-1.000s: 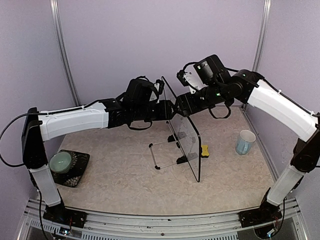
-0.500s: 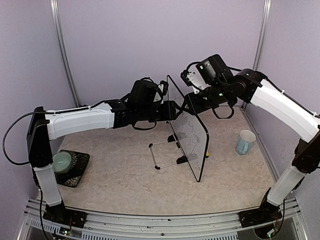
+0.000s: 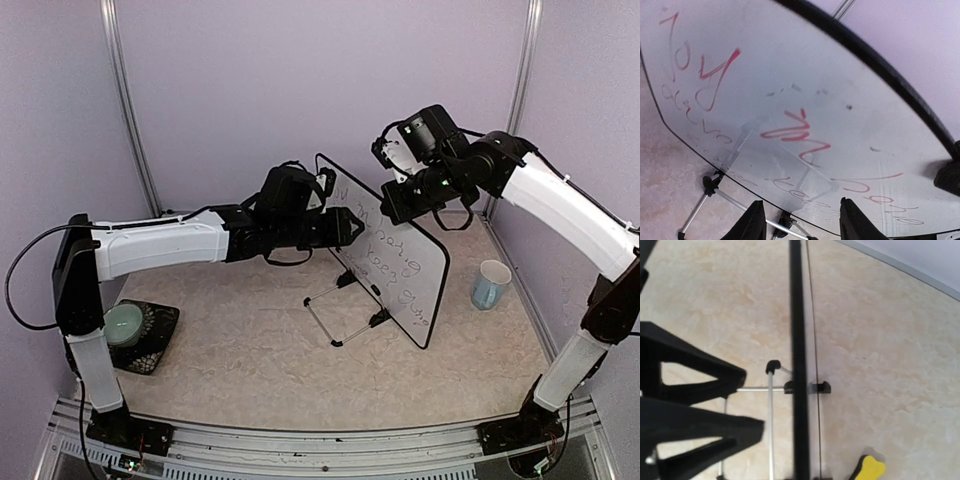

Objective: Erase the whiteboard

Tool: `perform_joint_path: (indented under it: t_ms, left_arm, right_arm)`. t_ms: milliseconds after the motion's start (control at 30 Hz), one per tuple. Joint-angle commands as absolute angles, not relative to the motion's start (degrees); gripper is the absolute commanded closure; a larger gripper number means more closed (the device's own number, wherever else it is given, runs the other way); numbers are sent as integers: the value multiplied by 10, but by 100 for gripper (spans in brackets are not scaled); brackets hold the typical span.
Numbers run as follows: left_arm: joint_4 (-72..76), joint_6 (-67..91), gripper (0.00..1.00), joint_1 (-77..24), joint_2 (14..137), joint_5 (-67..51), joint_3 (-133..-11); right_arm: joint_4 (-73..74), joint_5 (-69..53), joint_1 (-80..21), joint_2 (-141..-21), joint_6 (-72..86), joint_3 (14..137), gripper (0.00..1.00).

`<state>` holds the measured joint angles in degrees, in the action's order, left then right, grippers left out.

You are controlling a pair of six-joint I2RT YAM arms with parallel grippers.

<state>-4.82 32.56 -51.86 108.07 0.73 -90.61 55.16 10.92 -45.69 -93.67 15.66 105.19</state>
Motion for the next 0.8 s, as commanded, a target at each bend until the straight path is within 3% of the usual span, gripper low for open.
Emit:
perform_joint_path:
  t_ms: [0, 400, 633, 767]
  left_arm:
    - [-27, 340, 50, -523, 1029, 27, -852]
    - [-5, 414, 46, -541, 955, 66, -726]
    - [-18, 486, 28, -566, 994, 77, -747]
    - [-24, 524, 26, -567, 1026, 59, -772]
  right_arm:
    - [575, 111, -454, -958, 145, 1091, 100]
    - [509, 152, -454, -907, 155, 1121, 100]
    - [428, 254, -453, -807, 157, 1079, 100]
    - [410, 286, -454, -774, 153, 1064, 100]
